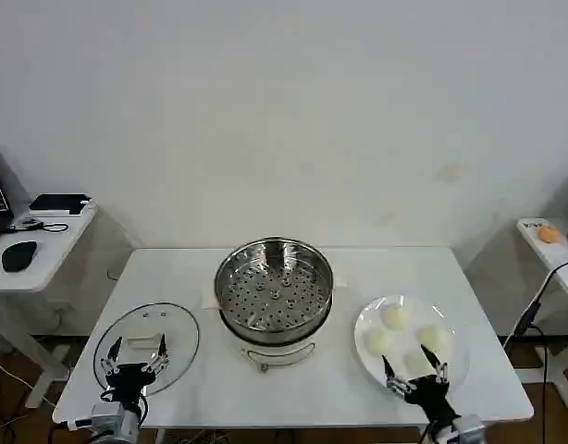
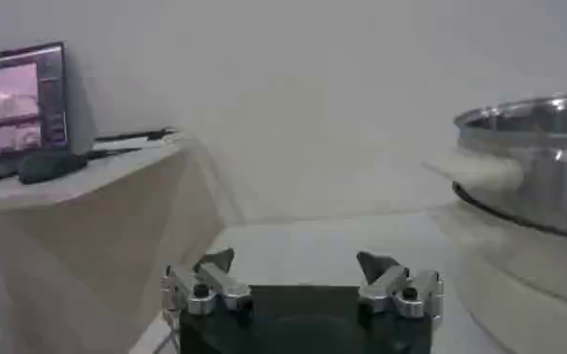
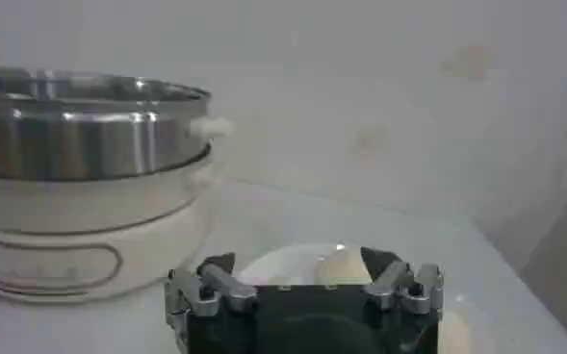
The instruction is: Take steamed baozi put them in steamer then cover it.
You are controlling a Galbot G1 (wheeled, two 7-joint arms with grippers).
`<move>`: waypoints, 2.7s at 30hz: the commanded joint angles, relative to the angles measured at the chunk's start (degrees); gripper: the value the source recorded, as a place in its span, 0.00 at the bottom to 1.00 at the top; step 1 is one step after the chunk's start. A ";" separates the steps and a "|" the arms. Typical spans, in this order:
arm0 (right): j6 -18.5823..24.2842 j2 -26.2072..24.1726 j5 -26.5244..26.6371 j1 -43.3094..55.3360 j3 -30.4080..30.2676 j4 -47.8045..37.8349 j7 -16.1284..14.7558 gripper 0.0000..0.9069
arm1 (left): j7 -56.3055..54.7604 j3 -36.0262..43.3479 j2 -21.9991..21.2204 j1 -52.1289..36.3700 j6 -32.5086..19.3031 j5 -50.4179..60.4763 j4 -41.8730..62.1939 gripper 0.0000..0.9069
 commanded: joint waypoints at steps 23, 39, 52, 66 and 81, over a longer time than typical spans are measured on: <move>-7.35 -45.87 -28.04 57.02 -31.26 -28.10 -46.68 1.00 | 6.61 -4.50 -2.80 3.45 3.01 10.45 -4.65 1.00; -1.10 -36.32 -26.23 86.11 -66.70 -44.76 -59.91 1.00 | 6.91 -7.06 -3.20 3.42 2.38 10.78 -5.00 1.00; -6.13 -28.17 -20.11 85.01 -69.07 -48.96 -54.67 1.00 | 7.21 -7.91 -2.48 3.66 2.01 11.53 -4.27 1.00; -6.22 -26.98 -19.86 84.76 -69.76 -51.23 -52.57 0.93 | 7.30 -7.67 -2.74 3.35 1.64 11.85 -3.75 1.00; -7.57 -26.62 -20.34 85.09 -69.68 -51.43 -50.84 0.77 | 7.26 -7.68 -2.95 3.57 0.94 12.29 -3.76 1.00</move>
